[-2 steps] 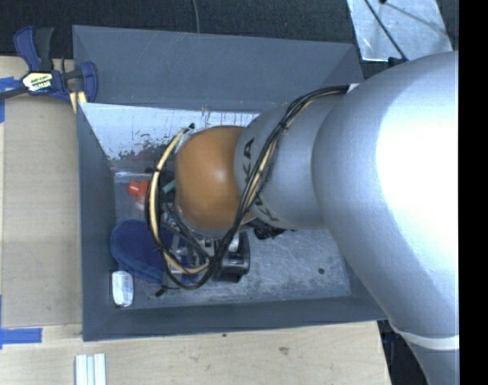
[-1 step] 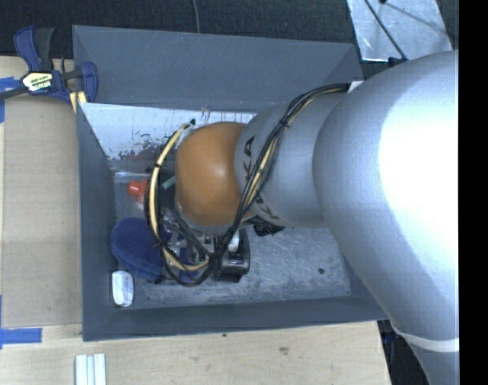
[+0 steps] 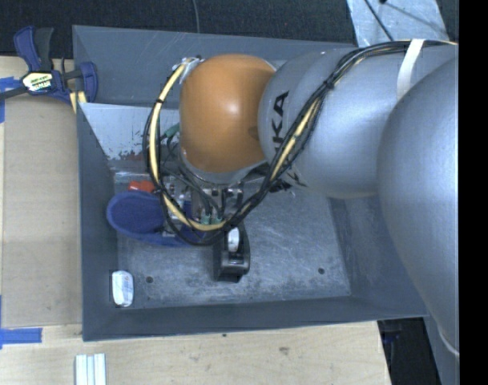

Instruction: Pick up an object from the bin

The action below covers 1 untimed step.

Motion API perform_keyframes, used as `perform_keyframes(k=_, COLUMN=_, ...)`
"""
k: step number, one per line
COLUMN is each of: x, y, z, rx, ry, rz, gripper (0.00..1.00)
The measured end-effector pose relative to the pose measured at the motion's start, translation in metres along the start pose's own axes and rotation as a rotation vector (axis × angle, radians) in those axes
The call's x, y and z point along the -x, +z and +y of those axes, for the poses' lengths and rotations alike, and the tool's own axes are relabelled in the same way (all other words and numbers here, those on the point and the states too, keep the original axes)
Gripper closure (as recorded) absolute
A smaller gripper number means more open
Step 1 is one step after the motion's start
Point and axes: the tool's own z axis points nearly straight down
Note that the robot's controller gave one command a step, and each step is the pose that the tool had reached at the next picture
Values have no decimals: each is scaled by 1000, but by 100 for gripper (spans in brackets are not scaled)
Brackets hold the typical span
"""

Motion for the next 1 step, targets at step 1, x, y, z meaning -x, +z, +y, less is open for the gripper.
perform_keyframes(k=1, x=-32, y=-105, z=-14, rx=0, ry=-3, rz=1, gripper=100)
